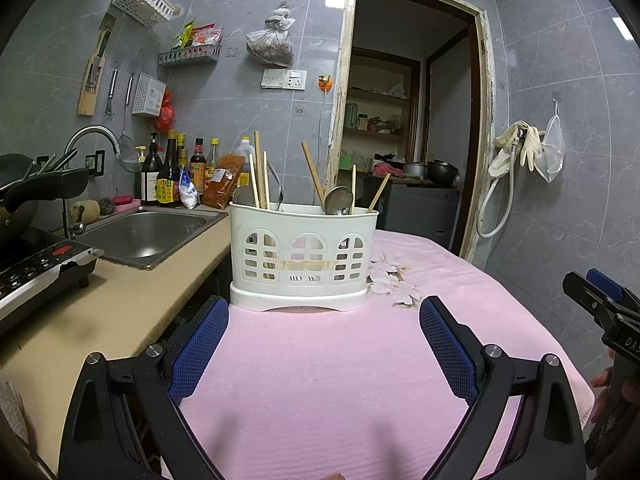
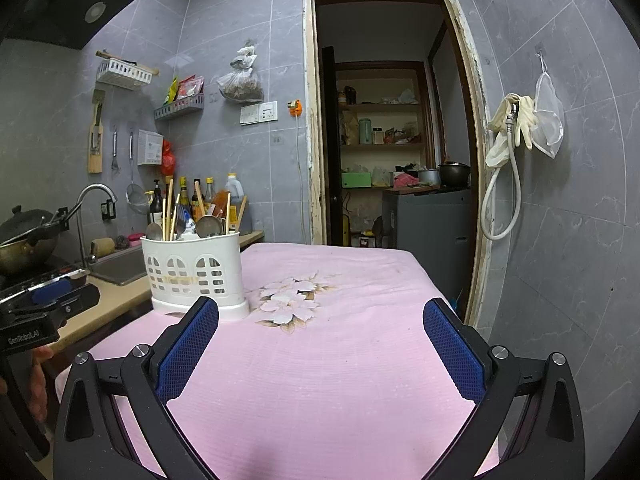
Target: Organize utensils
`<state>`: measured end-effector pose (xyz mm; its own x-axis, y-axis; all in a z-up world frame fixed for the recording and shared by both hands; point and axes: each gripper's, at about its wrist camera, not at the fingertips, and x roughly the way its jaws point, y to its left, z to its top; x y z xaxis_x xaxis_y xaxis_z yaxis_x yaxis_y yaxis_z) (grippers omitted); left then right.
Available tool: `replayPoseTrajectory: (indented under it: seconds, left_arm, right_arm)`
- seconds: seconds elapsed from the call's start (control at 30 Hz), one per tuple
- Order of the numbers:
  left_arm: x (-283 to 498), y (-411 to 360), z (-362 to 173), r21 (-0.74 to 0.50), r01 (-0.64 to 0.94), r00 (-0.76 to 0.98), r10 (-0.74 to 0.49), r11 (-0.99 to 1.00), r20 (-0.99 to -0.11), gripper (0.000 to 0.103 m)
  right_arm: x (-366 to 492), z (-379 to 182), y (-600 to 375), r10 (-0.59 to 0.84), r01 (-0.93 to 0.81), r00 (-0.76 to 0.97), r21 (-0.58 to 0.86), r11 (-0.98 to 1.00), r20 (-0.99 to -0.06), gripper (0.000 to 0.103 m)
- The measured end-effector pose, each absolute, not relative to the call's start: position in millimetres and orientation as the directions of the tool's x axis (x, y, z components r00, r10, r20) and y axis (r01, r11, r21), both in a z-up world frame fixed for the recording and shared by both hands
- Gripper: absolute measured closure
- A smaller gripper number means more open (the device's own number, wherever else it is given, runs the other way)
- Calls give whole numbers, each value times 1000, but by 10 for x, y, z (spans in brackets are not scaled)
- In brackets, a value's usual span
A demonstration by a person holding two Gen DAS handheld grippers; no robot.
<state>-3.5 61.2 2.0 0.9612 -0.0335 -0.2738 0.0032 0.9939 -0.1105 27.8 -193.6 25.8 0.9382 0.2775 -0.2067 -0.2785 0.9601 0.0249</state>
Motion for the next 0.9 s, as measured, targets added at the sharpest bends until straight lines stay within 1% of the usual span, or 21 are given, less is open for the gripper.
replayPoseTrajectory:
  seconds: [0.9]
  left_arm:
    - [-40,627,33,-110,2,962,-32,994,-272,9]
  right_arm:
    - [298,256,-1943,280,-280,937,28,959,-210,0]
